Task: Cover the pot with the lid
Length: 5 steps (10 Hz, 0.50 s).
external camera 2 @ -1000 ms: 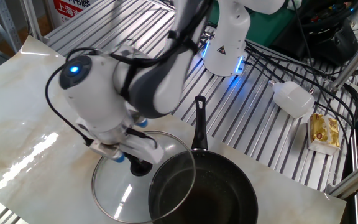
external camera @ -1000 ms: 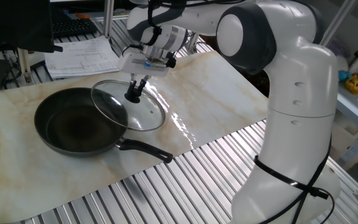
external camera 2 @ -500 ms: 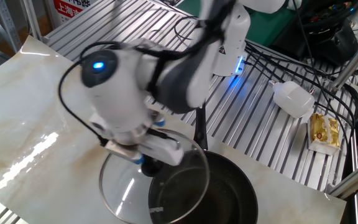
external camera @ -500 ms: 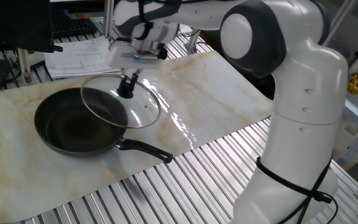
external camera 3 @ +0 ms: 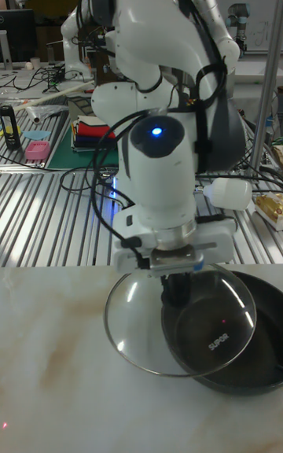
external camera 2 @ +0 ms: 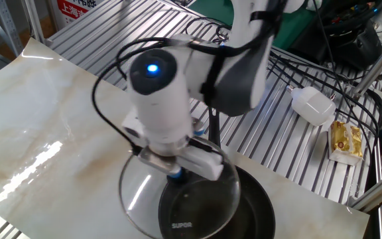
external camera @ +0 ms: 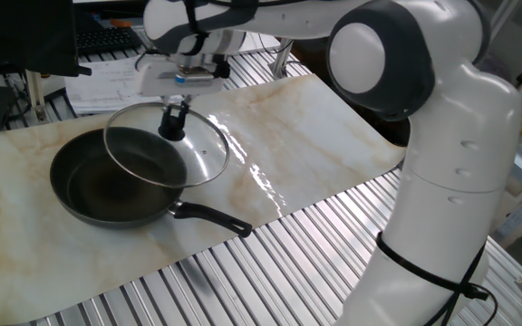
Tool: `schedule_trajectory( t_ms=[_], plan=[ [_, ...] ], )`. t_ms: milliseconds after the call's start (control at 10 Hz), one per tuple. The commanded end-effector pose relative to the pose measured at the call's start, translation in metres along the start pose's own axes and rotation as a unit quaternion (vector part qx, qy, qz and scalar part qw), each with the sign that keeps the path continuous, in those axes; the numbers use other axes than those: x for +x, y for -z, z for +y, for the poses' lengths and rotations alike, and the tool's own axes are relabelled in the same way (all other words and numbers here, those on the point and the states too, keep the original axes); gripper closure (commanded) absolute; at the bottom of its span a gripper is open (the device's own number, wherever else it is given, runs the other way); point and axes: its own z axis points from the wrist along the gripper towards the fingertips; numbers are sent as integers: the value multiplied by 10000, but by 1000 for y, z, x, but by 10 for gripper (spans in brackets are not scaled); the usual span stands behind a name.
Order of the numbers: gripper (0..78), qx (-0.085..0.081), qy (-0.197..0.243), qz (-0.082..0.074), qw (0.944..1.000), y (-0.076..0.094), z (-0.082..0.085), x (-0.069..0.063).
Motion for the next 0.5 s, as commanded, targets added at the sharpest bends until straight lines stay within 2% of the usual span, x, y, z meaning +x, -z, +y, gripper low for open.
schedule_trajectory(
  t_ms=[100, 300, 400, 500],
  plan=[
    [765, 128, -58, -52, 9999, 0, 32, 11],
    [765, 414, -37, -123, 9991, -7, 43, 13],
    [765, 414, -37, -123, 9991, -7, 43, 13],
    [765, 554, -145, -222, 9981, -11, 49, 14]
  ],
)
